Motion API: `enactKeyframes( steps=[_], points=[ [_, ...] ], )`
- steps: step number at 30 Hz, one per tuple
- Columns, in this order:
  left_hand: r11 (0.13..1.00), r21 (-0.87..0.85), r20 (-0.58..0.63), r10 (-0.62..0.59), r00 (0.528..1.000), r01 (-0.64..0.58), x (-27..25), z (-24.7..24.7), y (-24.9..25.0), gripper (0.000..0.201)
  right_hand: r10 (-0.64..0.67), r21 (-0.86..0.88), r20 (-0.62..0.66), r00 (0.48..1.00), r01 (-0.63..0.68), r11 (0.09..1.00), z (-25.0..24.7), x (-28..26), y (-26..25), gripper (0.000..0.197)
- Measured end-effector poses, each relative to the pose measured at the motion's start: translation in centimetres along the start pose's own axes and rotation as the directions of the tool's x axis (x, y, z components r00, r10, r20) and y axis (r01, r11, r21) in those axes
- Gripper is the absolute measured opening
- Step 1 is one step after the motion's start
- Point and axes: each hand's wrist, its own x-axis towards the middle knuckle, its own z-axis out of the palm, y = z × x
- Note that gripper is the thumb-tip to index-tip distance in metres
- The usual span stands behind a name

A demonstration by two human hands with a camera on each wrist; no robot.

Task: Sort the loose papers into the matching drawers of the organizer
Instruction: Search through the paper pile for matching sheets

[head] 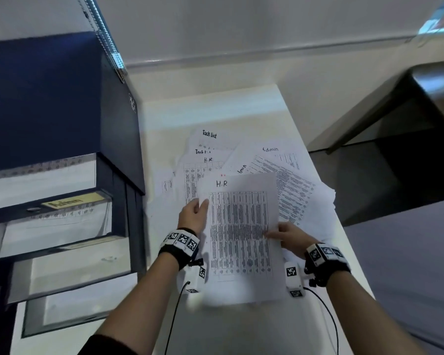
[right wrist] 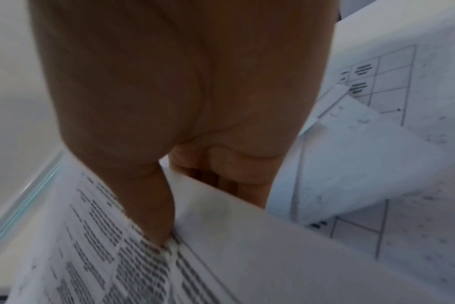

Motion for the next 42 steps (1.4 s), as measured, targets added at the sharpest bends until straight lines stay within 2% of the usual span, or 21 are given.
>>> enactKeyframes(
  steps=[2, 4, 7, 10, 12, 14, 16, 17, 19, 20, 21, 23, 25, 26, 29, 31, 32, 36, 39, 40, 42],
  points=[
    [0.994, -0.099, 0.000, -0.036, 0.999, 0.036, 0.1, -0.2, -0.2, 0.048, -0.001, -0.016, 0.007, 1.000, 0.001, 1.000, 0.1, -0.3, 0.2, 0.034],
    [0.974, -0.226, -0.031, -0.039, 0.999, 0.031, -0.3, -0.6, -0.3, 0.036, -0.023, -0.095, 0.001, 1.000, 0.023, 0.995, 0.1, -0.2, 0.6, 0.041],
    [0.899, -0.436, -0.029, -0.053, 0.998, 0.035, -0.5, -1.7, -0.4, 0.035, -0.085, -0.243, -0.024, 0.996, 0.076, 0.967, 0.6, -0.6, 0.8, 0.024],
    [0.899, -0.436, 0.018, -0.023, 1.000, 0.029, -0.7, -2.4, -0.7, 0.040, -0.159, -0.306, -0.119, 0.980, 0.116, 0.945, 1.7, -0.7, 0.4, 0.018],
    [0.951, -0.300, 0.140, -0.033, 0.990, 0.075, -1.2, -2.7, -1.2, 0.042, -0.233, -0.365, -0.223, 0.947, 0.141, 0.920, 2.8, -0.8, -0.4, 0.013],
    [0.987, -0.135, 0.190, -0.063, 0.980, 0.089, -1.8, -2.7, -1.5, 0.036, -0.344, -0.405, -0.275, 0.898, 0.217, 0.888, 3.8, -0.9, -1.9, 0.008],
    [0.995, -0.096, 0.102, -0.031, 0.994, 0.041, -2.6, -3.6, -0.6, 0.027, -0.473, -0.400, -0.293, 0.831, 0.343, 0.850, 5.0, -1.4, -4.4, 0.005],
    [0.995, -0.101, 0.021, 0.006, 1.000, -0.004, -2.9, -4.3, 0.4, 0.037, -0.540, -0.388, -0.315, 0.781, 0.413, 0.824, 5.5, -2.0, -5.9, 0.007],
    [0.976, -0.167, -0.125, 0.116, 0.985, -0.137, -3.7, -6.1, 3.1, 0.043, -0.650, -0.352, -0.388, 0.653, 0.547, 0.759, 6.5, -3.4, -9.3, 0.015],
    [0.946, -0.240, -0.165, 0.180, 0.970, -0.217, -3.9, -7.1, 4.4, 0.032, -0.678, -0.315, -0.426, 0.599, 0.605, 0.732, 7.0, -4.1, -10.9, 0.023],
    [0.904, -0.311, -0.187, 0.243, 0.952, -0.292, -4.5, -8.2, 6.1, 0.018, -0.697, -0.255, -0.450, 0.558, 0.668, 0.699, 7.3, -4.6, -12.1, 0.031],
    [0.838, -0.384, -0.208, 0.331, 0.920, -0.388, -5.4, -10.0, 8.4, 0.027, -0.717, -0.159, -0.459, 0.524, 0.746, 0.647, 7.9, -5.6, -13.9, 0.043],
    [0.815, -0.379, -0.203, 0.389, 0.899, -0.438, -6.0, -11.1, 9.3, 0.031, -0.738, -0.202, -0.437, 0.514, 0.743, 0.638, 8.4, -6.0, -14.5, 0.043],
    [0.824, -0.366, -0.179, 0.395, 0.901, -0.434, -6.0, -11.4, 9.1, 0.034, -0.741, -0.250, -0.415, 0.528, 0.716, 0.651, 8.6, -6.0, -14.3, 0.040],
    [0.906, -0.255, -0.074, 0.331, 0.941, -0.339, -5.7, -10.9, 6.6, 0.042, -0.665, -0.321, -0.355, 0.657, 0.583, 0.747, 9.4, -4.9, -12.2, 0.037],
    [0.939, -0.134, -0.060, 0.312, 0.948, -0.318, -5.8, -10.2, 4.5, 0.027, -0.568, -0.366, -0.346, 0.747, 0.450, 0.814, 9.8, -4.2, -10.5, 0.035],
    [0.939, -0.093, -0.087, 0.324, 0.942, -0.332, -6.1, -10.2, 3.8, 0.020, -0.549, -0.397, -0.345, 0.761, 0.411, 0.821, 10.0, -3.9, -9.9, 0.032],
    [0.899, -0.111, -0.204, 0.397, 0.895, -0.424, -9.1, -12.4, 4.3, 0.033, -0.656, -0.442, -0.285, 0.699, 0.512, 0.737, 11.6, -6.2, -11.7, 0.025],
    [0.874, -0.154, -0.299, 0.404, 0.865, -0.461, -11.8, -16.1, 5.9, 0.029, -0.760, -0.466, -0.234, 0.606, 0.616, 0.634, 13.3, -8.5, -14.9, 0.021],
    [0.871, -0.151, -0.331, 0.401, 0.854, -0.468, -12.9, -17.6, 6.4, 0.026, -0.785, -0.446, -0.197, 0.587, 0.660, 0.605, 14.2, -9.3, -15.8, 0.027],
    [0.857, -0.184, -0.381, 0.389, 0.839, -0.481, -15.3, -21.2, 6.8, 0.030, -0.805, -0.301, -0.090, 0.586, 0.755, 0.583, 16.4, -11.1, -17.2, 0.059]
  ],
)
